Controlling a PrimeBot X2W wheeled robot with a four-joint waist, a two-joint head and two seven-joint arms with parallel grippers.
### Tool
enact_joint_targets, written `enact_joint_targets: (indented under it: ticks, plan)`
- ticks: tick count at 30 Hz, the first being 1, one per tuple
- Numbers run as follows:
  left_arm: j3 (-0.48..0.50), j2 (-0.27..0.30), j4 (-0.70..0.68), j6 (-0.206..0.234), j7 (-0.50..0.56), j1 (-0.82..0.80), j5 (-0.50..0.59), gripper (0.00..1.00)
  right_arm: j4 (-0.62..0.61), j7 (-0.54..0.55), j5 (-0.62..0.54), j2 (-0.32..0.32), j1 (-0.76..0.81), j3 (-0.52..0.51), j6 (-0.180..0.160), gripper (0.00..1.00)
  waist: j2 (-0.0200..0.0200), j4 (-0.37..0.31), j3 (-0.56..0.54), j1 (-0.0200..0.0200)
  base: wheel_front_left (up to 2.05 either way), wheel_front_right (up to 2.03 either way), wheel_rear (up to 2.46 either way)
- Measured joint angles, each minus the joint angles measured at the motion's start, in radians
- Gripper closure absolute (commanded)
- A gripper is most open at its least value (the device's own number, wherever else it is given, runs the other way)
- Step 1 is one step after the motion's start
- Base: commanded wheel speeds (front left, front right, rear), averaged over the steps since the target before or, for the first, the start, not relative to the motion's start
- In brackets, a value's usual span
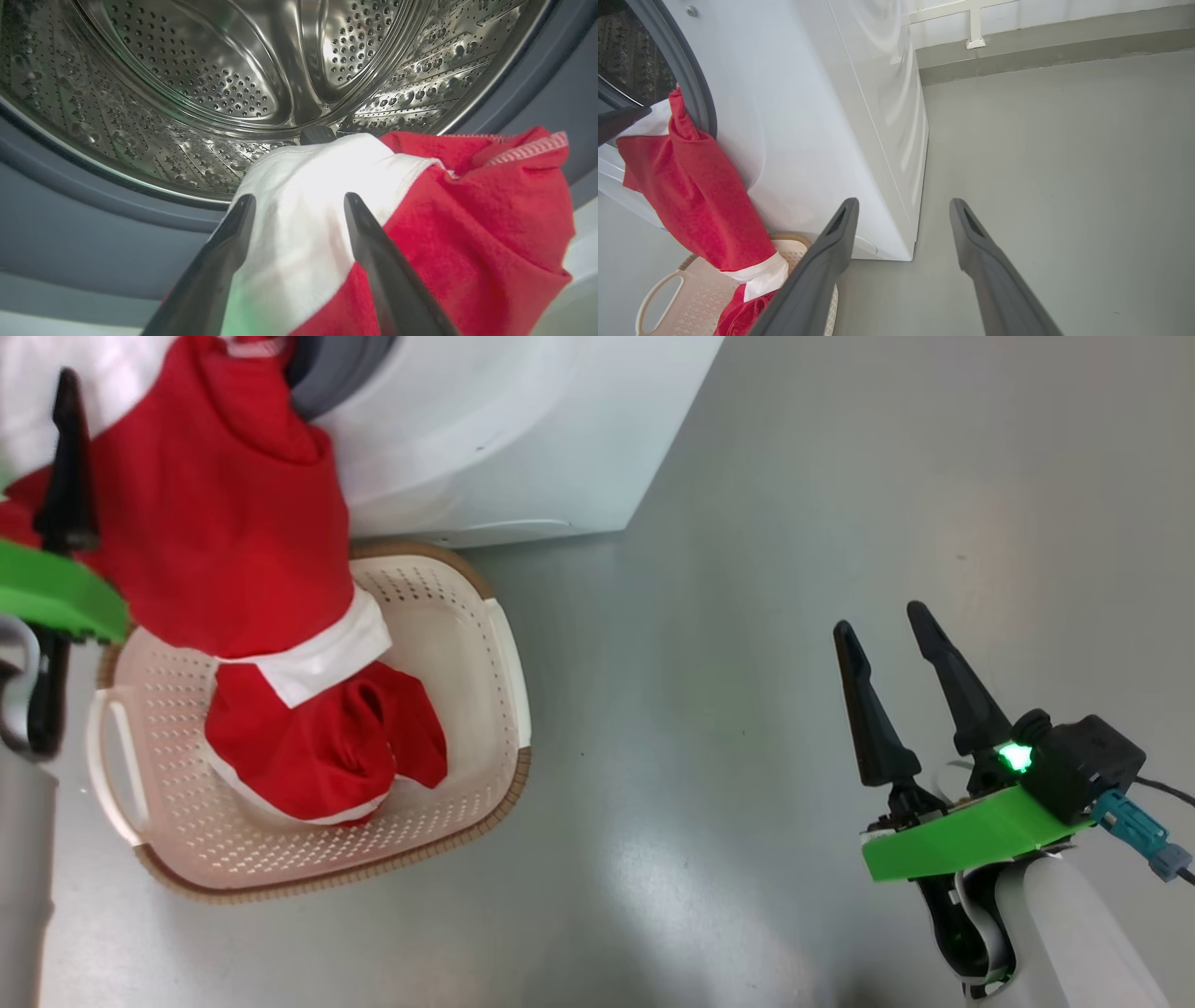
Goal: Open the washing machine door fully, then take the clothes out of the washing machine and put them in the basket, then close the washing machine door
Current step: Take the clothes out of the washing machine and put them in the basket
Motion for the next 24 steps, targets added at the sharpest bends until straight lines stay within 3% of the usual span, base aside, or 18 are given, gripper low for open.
enact_joint_targets:
  ticks: [13, 21, 22, 23, 24]
  plan:
    - [-0.086, 0.048, 0.23, 0.0, 0.0, -0.131, -0.059, 0.0, -0.007, 0.0, 0.0, 0.0, -0.012, 0.026, 0.0, 0.0, 0.0, -0.037, 0.043, 0.0, 0.0, 0.0, 0.0]
    - [-0.13, 0.059, 0.273, 0.0, -0.001, -0.161, -0.103, 0.0, -0.007, 0.0, 0.001, 0.0, -0.012, 0.027, 0.0, 0.0, 0.0, -0.039, 0.037, 0.0, 0.0, 0.0, 0.0]
    - [-0.135, 0.059, 0.276, 0.0, -0.001, -0.161, -0.107, 0.08, -0.007, 0.0, 0.001, 0.0, -0.012, 0.027, 0.0, 0.0, 0.0, -0.039, 0.036, 0.0, 0.0, 0.0, 0.0]
    - [-0.142, 0.059, 0.281, 0.0, -0.001, -0.161, -0.109, 0.47, -0.007, 0.0, 0.001, 0.0, -0.012, 0.027, 0.0, 0.0, 0.0, -0.038, 0.035, 0.0, 0.0, 0.0, 0.0]
    - [-0.149, 0.06, 0.287, 0.0, -0.001, -0.161, -0.114, 0.6, -0.007, 0.0, 0.001, 0.0, -0.012, 0.028, 0.0, 0.0, 0.0, -0.038, 0.033, 0.0, 0.0, 0.0, 0.0]
